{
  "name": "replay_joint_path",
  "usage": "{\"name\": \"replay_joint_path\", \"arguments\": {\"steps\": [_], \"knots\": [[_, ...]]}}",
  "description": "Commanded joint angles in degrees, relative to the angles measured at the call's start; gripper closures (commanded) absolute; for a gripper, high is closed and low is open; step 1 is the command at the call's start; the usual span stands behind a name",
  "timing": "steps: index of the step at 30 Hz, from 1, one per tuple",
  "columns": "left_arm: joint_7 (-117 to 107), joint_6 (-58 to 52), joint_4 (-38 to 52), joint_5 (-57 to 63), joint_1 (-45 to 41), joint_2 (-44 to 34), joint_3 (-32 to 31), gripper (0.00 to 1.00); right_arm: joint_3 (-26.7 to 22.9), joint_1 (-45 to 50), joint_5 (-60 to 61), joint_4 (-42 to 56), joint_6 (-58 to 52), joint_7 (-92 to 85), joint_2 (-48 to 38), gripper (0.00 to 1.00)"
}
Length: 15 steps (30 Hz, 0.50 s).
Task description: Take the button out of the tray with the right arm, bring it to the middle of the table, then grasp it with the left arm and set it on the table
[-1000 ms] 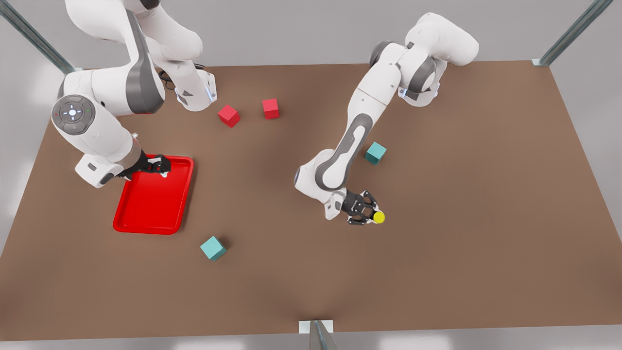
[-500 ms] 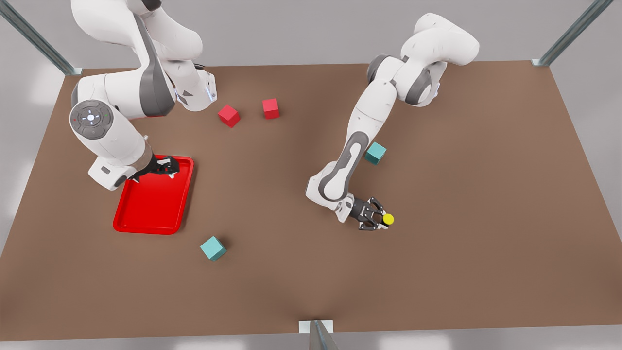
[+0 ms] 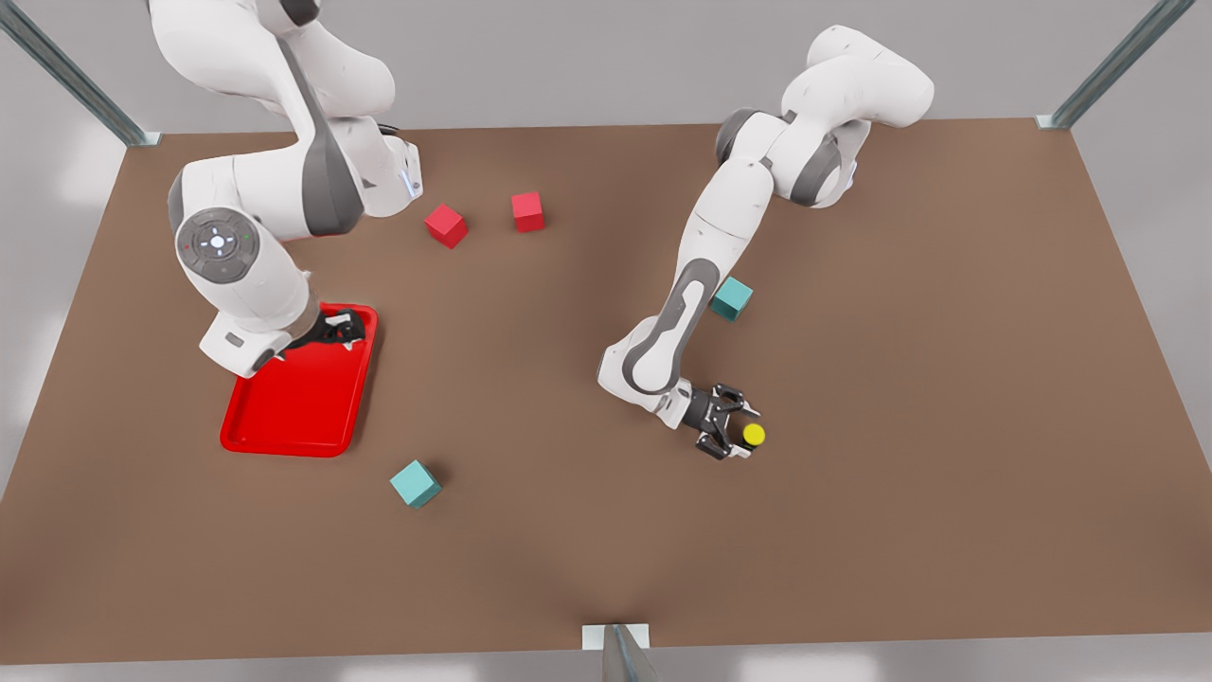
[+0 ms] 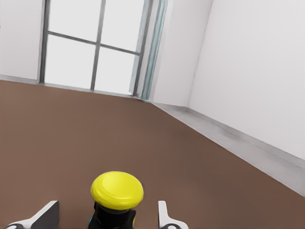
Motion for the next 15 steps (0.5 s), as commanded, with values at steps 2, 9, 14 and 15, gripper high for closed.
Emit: {"name": "replay_joint_path", "arguments": {"steps": [2, 9, 14, 15], "knots": [[-10.00, -0.15, -0.07, -0.06, 0.13, -0.18, 0.04, 0.00, 0.00, -0.48, 0.18, 0.16, -0.48, -0.35, -0.06, 0.00], [-8.33, -3.31, -0.07, 0.02, -0.22, -0.98, 0.48, 0.00, 0.00, -0.83, 0.27, 0.16, -0.56, -0.35, -0.06, 0.00], [-1.92, -6.21, -0.33, 0.29, -0.48, -3.87, 0.56, 0.00, 0.08, -0.13, 0.10, 0.07, -1.18, -0.09, -0.06, 0.00], [4.23, -7.09, -0.42, 0.29, -0.57, -5.28, 0.56, 0.00, 0.17, 0.13, -0.17, 0.07, -1.27, -0.09, -0.06, 0.00]]}}
